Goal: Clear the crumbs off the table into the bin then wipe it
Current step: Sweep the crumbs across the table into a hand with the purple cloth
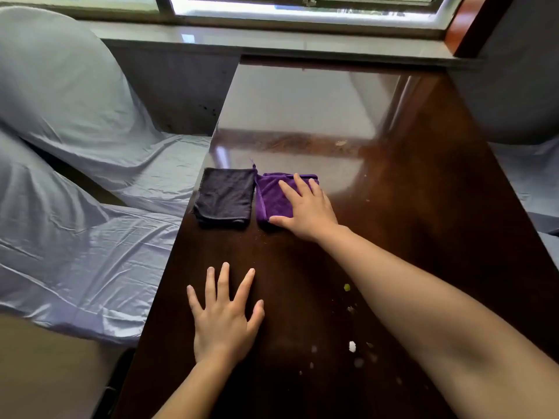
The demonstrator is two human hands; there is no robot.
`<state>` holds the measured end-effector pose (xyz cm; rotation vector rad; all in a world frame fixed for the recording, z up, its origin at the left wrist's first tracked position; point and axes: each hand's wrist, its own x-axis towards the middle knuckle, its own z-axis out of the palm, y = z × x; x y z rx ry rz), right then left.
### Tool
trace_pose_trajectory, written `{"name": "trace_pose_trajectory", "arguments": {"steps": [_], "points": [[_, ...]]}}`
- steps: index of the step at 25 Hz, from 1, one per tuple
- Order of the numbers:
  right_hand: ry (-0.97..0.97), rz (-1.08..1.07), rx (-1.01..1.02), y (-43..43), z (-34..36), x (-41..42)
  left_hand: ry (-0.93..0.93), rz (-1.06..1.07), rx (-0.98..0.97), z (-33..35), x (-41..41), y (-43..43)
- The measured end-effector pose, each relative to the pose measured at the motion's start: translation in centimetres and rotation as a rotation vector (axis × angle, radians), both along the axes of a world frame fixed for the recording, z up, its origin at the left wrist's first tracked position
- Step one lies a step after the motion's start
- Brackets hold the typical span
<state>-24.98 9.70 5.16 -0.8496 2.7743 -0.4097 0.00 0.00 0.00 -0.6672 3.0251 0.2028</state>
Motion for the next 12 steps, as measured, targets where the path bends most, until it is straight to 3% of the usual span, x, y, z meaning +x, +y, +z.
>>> {"name": "trace_pose_trajectory", "arguments": {"steps": [3,6,9,12], "points": [[-0.078,0.005,0.174,-1.3,-0.3,-1.1,0.050,0.004,-0.040,-0.1,0.0,0.1],[0.058,0.015,0.228,-1.9,-0.7,-1.5,0.060,-0.005,-0.064,-0.7,0.1,0.0],[0.110,0.072,0.122,-2.0,0.2,-1.1,0.061,0.007,-0.062,-0.8,0.1,0.0],[-0.011,0.100,-0.006,-0.1,1.3,-0.4,0.053,0.015,-0.047,-0.5,0.1,0.1]]}}
